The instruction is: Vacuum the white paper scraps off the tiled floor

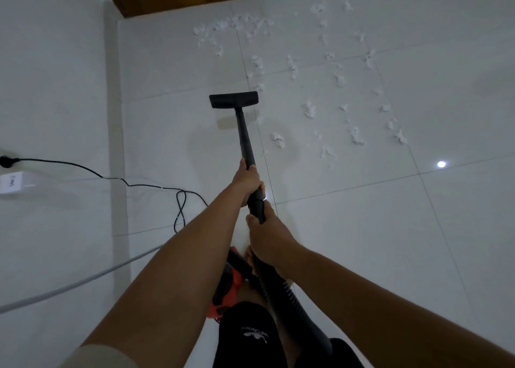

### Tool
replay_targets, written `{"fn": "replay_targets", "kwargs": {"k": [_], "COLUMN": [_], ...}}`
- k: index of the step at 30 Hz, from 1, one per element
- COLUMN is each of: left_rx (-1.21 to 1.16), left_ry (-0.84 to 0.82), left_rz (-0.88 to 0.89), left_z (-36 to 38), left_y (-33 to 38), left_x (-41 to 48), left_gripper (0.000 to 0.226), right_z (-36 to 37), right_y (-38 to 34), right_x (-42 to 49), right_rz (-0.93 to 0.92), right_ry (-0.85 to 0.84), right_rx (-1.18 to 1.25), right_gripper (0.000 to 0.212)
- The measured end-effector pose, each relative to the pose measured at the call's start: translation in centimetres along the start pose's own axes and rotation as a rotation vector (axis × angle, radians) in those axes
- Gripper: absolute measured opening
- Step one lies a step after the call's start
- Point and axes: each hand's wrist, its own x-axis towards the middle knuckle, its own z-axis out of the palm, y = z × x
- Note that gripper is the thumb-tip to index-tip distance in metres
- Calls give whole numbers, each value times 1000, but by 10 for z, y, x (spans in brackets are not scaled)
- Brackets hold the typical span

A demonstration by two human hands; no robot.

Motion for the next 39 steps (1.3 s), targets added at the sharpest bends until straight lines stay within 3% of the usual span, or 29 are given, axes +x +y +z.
{"fn": "replay_targets", "kwargs": {"k": [10,17,24,30,39], "left_rx": [-44,-18,22,216,244], "left_ry": [-5,9,41,95,143], "left_rz": [-73,-79,-97,-8,28], "left_z": [11,-4,-11,1,11], "left_y": [-55,-89,-100,-131,-181], "left_x": [67,120,143,153,167], "left_gripper": [57,55,57,61,61], "right_z": [10,39,43,43,57], "right_y": [54,79,93,134,194], "right_x": [63,111,143,160,177], "right_rz": [2,-81,-25,16,7], "right_ry": [15,71,-16,-51,-14], "right_rx": [6,-144,16,79,25], "right_gripper": [49,54,41,51,53]}}
